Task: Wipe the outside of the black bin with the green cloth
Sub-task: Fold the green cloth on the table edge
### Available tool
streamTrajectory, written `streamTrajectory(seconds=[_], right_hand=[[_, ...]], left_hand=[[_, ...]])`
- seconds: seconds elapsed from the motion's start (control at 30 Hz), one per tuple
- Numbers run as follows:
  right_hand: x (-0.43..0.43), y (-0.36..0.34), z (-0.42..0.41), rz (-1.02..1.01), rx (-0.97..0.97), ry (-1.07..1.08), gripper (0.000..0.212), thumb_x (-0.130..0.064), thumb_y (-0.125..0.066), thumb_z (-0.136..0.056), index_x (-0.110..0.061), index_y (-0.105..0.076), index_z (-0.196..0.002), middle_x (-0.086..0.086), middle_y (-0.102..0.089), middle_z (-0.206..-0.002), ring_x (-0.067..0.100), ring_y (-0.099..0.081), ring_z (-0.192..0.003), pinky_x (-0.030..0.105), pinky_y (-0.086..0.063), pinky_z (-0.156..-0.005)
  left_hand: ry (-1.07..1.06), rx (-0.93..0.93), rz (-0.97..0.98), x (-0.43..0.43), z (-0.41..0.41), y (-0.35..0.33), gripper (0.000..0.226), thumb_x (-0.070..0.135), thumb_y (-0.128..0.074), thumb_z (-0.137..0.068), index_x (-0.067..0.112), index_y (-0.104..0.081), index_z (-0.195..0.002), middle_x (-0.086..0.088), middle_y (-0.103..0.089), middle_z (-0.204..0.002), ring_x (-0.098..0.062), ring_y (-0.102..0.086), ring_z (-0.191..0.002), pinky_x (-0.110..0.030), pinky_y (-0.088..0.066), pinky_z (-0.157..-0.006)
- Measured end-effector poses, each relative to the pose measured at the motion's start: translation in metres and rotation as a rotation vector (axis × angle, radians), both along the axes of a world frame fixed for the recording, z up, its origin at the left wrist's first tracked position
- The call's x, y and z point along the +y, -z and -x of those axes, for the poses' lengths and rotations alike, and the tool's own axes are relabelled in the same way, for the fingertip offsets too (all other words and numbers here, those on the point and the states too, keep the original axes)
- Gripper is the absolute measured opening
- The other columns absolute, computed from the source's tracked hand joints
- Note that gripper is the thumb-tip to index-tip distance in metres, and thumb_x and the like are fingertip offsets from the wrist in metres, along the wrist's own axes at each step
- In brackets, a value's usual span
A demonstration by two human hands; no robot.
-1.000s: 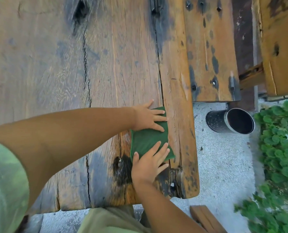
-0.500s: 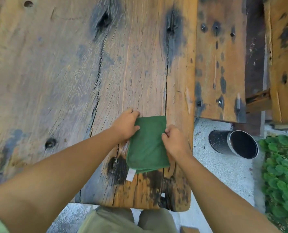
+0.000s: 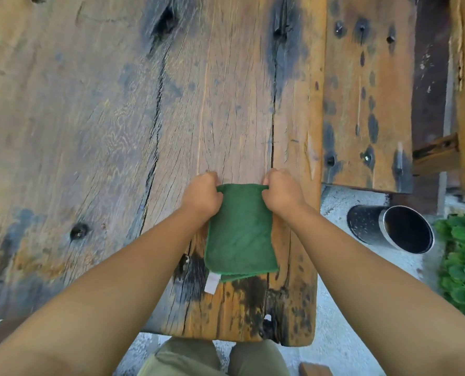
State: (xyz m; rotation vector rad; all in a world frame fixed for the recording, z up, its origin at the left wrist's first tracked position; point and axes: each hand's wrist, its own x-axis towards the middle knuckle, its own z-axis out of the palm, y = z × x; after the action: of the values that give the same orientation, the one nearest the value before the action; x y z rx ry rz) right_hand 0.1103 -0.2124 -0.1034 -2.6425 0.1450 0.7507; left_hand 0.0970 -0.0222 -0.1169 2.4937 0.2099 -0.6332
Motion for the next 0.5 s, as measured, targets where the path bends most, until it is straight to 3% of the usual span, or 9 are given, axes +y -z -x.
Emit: streamTrajectory(seconds=[0.13, 0.2, 0.3, 0.37, 0.43, 0.5], right_hand=[[-0.004, 0.002, -0.003, -0.055, -0.056, 0.063, 0.016, -0.001, -0.051, -0.089, -0.002, -0.057, -0.103, 0.016, -0.061, -0.104, 0.034, -0.06, -0.091, 0.043, -0.053, -0.076], [-0.007, 0.004, -0.006, -0.109, -0.083, 0.118, 0.012, -0.004, -0.054, -0.091, -0.006, -0.056, -0.103, 0.012, -0.061, -0.099, 0.03, -0.059, -0.088, 0.04, -0.051, -0.072], [-0.013, 0.01, -0.012, -0.196, -0.115, 0.164, 0.009, -0.008, -0.06, -0.091, -0.012, -0.054, -0.097, 0.004, -0.059, -0.089, 0.023, -0.056, -0.08, 0.034, -0.041, -0.063], [-0.018, 0.014, -0.02, -0.235, -0.141, 0.215, 0.011, -0.008, -0.063, -0.09, -0.015, -0.054, -0.093, -0.002, -0.054, -0.08, 0.02, -0.055, -0.076, 0.032, -0.04, -0.06], [-0.024, 0.015, -0.03, -0.305, -0.124, 0.315, 0.015, -0.008, -0.066, -0.089, -0.015, -0.057, -0.098, -0.007, -0.049, -0.077, 0.023, -0.058, -0.082, 0.036, -0.049, -0.069], [-0.028, 0.014, -0.033, -0.366, -0.076, 0.365, 0.017, -0.008, -0.067, -0.09, -0.015, -0.061, -0.104, -0.008, -0.048, -0.077, 0.027, -0.061, -0.089, 0.045, -0.056, -0.081]], left_hand=[[-0.114, 0.032, 0.122, 0.003, -0.013, 0.002, 0.017, -0.003, -0.057, -0.078, 0.011, -0.049, -0.077, -0.013, -0.065, -0.09, -0.03, -0.061, -0.081, -0.037, -0.051, -0.065], [-0.198, 0.064, 0.179, 0.005, -0.021, 0.003, 0.02, -0.005, -0.058, -0.079, 0.013, -0.05, -0.078, -0.01, -0.061, -0.086, -0.027, -0.059, -0.08, -0.035, -0.05, -0.065], [-0.224, 0.071, 0.256, 0.005, -0.035, 0.002, 0.023, -0.004, -0.06, -0.084, 0.013, -0.056, -0.099, -0.006, -0.059, -0.1, -0.024, -0.058, -0.09, -0.037, -0.051, -0.076], [-0.183, 0.061, 0.279, 0.005, -0.045, 0.0, 0.034, -0.002, -0.059, -0.089, 0.013, -0.056, -0.119, -0.002, -0.055, -0.11, -0.021, -0.056, -0.099, -0.031, -0.048, -0.081], [-0.112, 0.059, 0.278, 0.002, -0.052, -0.005, 0.033, -0.004, -0.053, -0.091, 0.011, -0.06, -0.12, -0.002, -0.058, -0.111, -0.02, -0.056, -0.1, -0.028, -0.045, -0.081], [-0.03, 0.057, 0.247, 0.0, -0.052, -0.013, 0.03, -0.007, -0.049, -0.09, 0.008, -0.068, -0.107, -0.005, -0.066, -0.103, -0.022, -0.06, -0.094, -0.029, -0.048, -0.077]])
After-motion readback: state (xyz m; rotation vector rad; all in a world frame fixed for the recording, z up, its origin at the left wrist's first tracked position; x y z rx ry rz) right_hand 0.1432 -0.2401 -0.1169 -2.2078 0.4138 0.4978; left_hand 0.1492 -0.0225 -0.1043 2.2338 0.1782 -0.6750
